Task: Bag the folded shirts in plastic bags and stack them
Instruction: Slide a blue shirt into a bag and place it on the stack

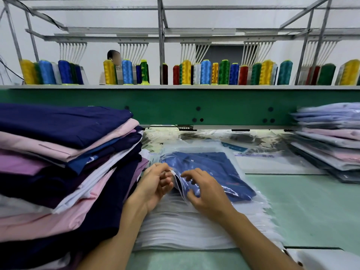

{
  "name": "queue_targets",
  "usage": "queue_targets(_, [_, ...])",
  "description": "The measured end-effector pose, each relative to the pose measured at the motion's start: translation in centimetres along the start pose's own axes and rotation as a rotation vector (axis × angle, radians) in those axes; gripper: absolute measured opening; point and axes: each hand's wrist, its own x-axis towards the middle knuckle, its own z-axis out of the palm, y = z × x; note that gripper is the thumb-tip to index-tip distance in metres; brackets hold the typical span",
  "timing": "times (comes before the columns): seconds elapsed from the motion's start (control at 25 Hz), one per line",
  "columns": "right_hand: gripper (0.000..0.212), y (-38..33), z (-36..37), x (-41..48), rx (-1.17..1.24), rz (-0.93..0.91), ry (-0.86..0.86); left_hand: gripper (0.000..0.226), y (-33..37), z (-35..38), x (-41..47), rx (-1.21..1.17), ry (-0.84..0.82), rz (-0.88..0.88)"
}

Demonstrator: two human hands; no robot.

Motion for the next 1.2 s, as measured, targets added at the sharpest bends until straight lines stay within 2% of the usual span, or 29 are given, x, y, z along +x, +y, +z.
queue_targets(0.12, [0.025, -1.8, 0.6, 0.4, -0.008, -0.09, 0.186, 0.018, -0.2, 0.1, -0.3, 0.123, -0.032, 0.045])
queue_targets(0.2, [0.018, -2.4, 0.9, 0.6, -0.068, -0.137, 0.306, 0.016, -0.4, 0.3, -0.5, 0.127, -0.059, 0.068])
queue_targets(0.32, [0.019, -2.2, 0.9, 0.7, -0.154, -0.182, 0.42, 0.025, -0.4, 0.5, -0.5, 0.087, -0.087, 0.079])
queue_targets(0.52, [0.023, -1.9, 0.9, 0.7, -0.248, -0.15, 0.423, 0.028, -0.8, 0.8, -0.4, 0.042, -0.059, 0.08])
queue_targets(0.88, [0.021, -1.3, 0.5, 0.7, -0.315, -0.086, 0.356, 0.025, -1.1, 1.1, -0.1, -0.209, -0.048, 0.022])
queue_targets(1.2, [0.015, -0.3, 0.0, 0.5, -0.332, -0.036, 0.34, 0.032, -0.8, 0.7, 0.5, -0.399, 0.009, 0.101])
